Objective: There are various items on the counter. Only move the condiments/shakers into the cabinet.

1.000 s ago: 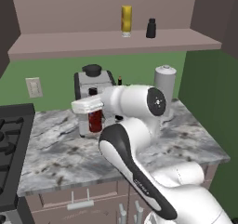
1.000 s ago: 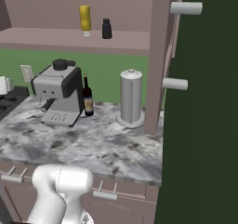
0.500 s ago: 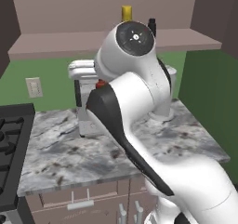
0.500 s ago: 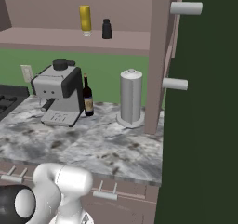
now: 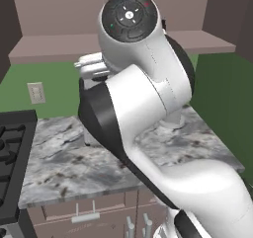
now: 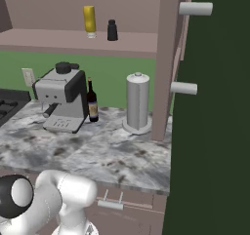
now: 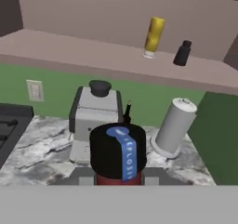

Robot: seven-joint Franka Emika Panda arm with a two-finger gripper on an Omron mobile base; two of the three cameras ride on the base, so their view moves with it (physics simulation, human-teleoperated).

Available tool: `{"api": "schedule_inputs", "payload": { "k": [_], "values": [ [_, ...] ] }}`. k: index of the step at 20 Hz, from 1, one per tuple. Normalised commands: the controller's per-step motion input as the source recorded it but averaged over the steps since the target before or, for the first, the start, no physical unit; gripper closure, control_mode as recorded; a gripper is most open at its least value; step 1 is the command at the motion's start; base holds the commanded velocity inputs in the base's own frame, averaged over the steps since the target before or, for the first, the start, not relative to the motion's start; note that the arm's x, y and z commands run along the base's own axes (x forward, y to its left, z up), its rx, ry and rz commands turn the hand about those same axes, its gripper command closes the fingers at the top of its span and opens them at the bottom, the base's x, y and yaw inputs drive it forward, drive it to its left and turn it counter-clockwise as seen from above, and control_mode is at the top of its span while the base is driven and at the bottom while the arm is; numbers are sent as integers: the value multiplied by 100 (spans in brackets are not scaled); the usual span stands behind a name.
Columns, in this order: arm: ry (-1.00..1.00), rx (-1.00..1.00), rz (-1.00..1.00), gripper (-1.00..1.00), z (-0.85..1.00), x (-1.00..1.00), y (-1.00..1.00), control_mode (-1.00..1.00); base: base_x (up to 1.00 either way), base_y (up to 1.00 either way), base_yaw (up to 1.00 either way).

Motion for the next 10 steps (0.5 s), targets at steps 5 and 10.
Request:
{"api": "schedule_inputs", "payload": {
  "k": [5, 10],
  "values": [
    [-24, -3, 0, 100, 22, -1, 0, -100, 0, 0, 0],
    [-37, -3, 0, 100, 44, 5, -4, -100, 0, 0, 0]
  ]
}}
